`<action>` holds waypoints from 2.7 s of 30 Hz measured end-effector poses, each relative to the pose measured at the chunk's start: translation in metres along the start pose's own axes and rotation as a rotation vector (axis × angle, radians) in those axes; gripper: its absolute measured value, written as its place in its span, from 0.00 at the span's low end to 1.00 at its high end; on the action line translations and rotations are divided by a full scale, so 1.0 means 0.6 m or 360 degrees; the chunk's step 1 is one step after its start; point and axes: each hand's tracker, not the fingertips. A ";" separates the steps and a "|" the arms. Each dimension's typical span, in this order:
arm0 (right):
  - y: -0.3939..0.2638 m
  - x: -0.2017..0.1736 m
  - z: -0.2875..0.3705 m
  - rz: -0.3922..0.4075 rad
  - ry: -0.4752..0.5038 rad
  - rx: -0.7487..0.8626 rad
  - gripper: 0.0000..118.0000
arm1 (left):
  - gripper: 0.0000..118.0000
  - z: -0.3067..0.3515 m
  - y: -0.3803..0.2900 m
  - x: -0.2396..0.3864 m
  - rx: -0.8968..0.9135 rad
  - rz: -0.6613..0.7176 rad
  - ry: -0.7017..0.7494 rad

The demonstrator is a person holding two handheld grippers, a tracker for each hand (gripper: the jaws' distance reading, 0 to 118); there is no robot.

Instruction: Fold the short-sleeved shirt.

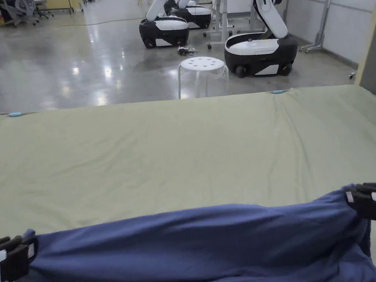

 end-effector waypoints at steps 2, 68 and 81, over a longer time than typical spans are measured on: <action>-0.067 -0.005 0.013 0.0053 -0.0069 -0.0082 0.00 | 0.06 0.016 -0.047 -0.011 -0.0106 0.0021 -0.0015; -0.095 -0.316 0.015 -0.0014 0.0168 0.0380 0.05 | 0.08 -0.226 -0.246 -0.230 -0.0739 0.1214 -0.0712; -0.109 -0.307 0.035 -0.0091 0.0255 0.0438 0.05 | 0.08 -0.078 -0.077 -0.171 -0.0481 0.0455 0.0082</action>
